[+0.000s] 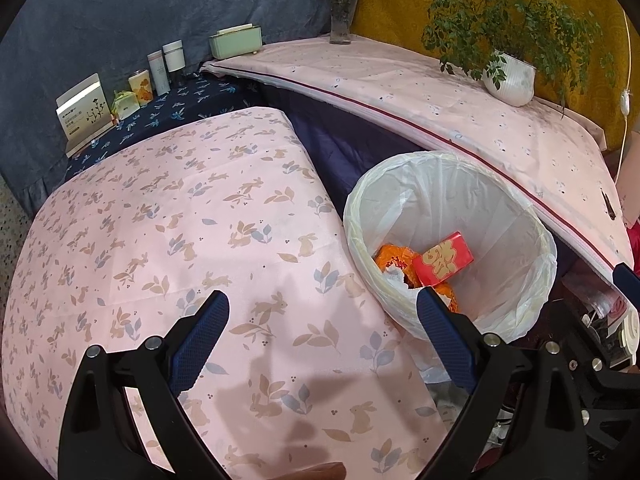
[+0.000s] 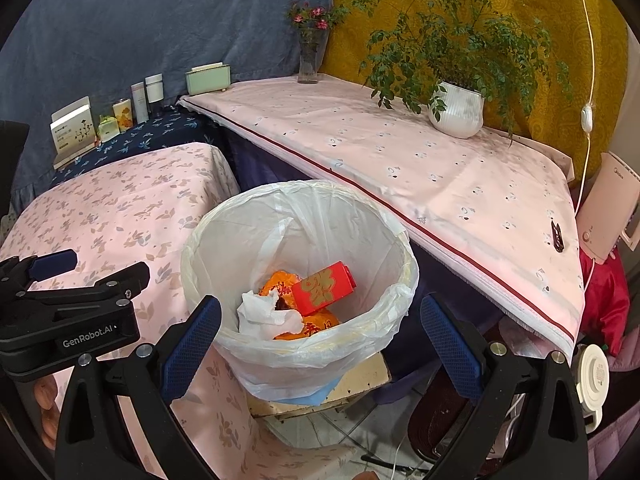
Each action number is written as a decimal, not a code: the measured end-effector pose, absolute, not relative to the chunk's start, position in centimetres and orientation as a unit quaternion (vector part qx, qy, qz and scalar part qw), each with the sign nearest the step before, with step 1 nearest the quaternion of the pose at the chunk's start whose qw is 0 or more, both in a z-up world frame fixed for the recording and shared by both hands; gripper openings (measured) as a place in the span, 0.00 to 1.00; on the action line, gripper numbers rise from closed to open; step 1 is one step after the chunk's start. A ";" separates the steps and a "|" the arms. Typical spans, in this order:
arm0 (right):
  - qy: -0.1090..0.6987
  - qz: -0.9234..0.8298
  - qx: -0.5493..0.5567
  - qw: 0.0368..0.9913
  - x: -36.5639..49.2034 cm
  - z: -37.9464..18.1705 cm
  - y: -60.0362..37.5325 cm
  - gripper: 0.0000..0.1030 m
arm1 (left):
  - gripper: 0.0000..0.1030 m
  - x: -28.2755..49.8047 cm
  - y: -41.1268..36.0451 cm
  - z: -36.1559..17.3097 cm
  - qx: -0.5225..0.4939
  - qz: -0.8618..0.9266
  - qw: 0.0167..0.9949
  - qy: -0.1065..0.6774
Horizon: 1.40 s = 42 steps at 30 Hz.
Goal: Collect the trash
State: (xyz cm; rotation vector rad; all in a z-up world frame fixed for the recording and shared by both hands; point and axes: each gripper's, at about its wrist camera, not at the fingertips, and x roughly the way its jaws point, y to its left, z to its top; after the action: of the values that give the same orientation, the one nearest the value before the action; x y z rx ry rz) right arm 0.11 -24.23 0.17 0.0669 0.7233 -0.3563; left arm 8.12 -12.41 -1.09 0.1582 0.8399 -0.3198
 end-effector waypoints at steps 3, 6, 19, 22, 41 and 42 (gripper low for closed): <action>0.353 -0.172 0.031 0.919 0.2 0.2 -24.2 0.93 | 0.88 8.1 -12.4 -1.0 0.077 -0.153 0.898 0.405; 0.353 -0.172 0.029 0.919 0.2 0.2 -24.2 0.93 | 0.88 8.1 -12.4 -0.9 0.078 -0.153 0.899 0.403; 0.358 -0.185 0.026 0.915 -0.1 0.4 -24.3 0.94 | 0.88 7.6 -12.8 -0.3 0.087 -0.161 0.899 0.399; 0.359 -0.185 0.027 0.914 -0.1 0.3 -24.3 0.94 | 0.87 7.4 -13.0 -0.2 0.089 -0.162 0.899 0.398; 0.363 -0.188 0.030 0.912 0.2 -0.3 -25.0 0.93 | 0.87 8.0 -13.0 -0.9 0.091 -0.161 0.893 0.410; 0.363 -0.188 0.030 0.912 0.2 -0.3 -25.0 0.93 | 0.87 8.1 -12.9 -0.9 0.091 -0.161 0.893 0.410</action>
State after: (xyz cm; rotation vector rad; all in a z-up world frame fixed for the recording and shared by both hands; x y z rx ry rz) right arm 0.19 -24.97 -0.30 0.0609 0.7483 -0.3879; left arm 8.10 -12.90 -0.91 0.1887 0.8511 -0.3341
